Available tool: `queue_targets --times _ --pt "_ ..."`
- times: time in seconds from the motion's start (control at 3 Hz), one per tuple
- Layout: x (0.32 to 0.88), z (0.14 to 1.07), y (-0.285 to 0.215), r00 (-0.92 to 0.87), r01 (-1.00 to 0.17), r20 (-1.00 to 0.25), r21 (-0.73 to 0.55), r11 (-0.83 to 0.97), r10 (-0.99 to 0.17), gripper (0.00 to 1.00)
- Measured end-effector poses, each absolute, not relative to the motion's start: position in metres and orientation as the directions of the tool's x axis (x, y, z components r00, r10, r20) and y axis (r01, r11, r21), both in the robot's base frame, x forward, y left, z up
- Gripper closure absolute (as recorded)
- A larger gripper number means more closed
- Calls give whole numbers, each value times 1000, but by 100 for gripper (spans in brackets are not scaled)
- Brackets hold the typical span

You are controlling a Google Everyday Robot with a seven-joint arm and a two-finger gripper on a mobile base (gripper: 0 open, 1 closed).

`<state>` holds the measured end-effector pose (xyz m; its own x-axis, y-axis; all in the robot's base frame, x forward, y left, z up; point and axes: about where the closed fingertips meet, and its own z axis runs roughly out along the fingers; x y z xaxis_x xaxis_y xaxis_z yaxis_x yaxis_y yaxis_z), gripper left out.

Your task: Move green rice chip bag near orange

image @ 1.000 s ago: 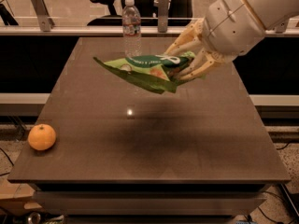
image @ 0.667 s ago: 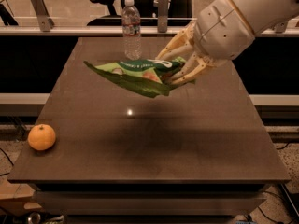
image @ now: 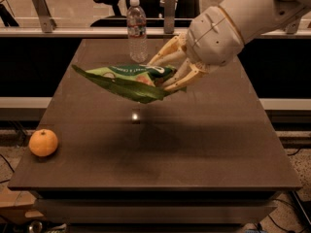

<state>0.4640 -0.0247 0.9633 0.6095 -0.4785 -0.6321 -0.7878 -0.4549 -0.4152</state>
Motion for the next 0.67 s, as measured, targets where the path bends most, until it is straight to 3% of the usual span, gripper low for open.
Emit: queue_targets --times 0.67 --pt "481 953 -19 588 -800 -678 -406 -443 -440 100"
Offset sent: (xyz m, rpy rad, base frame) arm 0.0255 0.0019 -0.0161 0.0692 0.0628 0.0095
